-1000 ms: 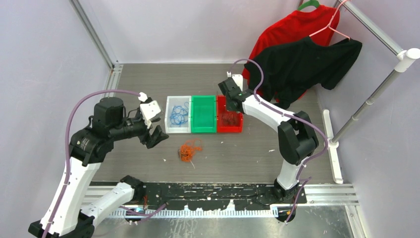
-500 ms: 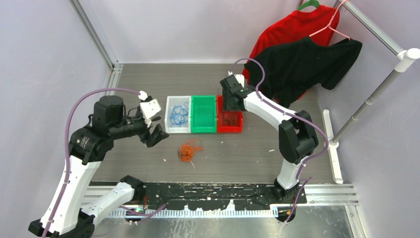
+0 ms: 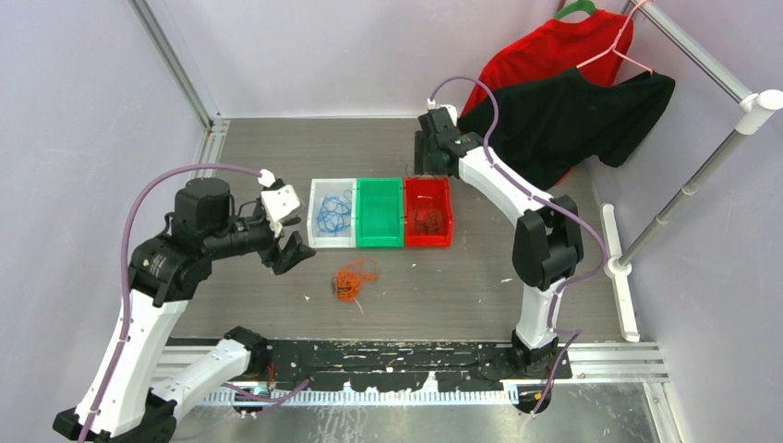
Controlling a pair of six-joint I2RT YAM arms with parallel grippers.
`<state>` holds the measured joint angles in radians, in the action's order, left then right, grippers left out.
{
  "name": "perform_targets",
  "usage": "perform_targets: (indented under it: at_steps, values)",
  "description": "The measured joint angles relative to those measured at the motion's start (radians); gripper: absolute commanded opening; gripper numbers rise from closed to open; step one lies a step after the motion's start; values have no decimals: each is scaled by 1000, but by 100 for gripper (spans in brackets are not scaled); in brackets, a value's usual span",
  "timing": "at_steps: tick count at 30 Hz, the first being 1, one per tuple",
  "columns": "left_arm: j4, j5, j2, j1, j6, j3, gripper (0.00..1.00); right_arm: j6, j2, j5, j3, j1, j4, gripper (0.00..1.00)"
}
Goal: Untangle the cables
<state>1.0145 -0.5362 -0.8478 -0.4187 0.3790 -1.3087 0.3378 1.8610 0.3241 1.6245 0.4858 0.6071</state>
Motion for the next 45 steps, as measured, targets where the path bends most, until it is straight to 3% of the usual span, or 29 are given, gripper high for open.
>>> perform_targets:
  at_steps: [7,12,29,37,41,45]
  values:
    - [2,0,13,0,25,0,69,-63,104,-120,50,-68,-4,62]
    - [2,0,15,0,33,0,69,-78,109,-174,51,-80,-6,52]
    - [11,1,18,0,49,0,69,-100,126,-195,26,-80,-37,37]
    - [16,1,24,0,50,0,69,-100,127,-195,-17,-80,-66,20]
    - [16,1,28,0,51,0,69,-99,127,-198,-47,-80,-80,1]
    - [16,1,31,0,51,0,69,-94,122,-205,-83,-80,-100,1]
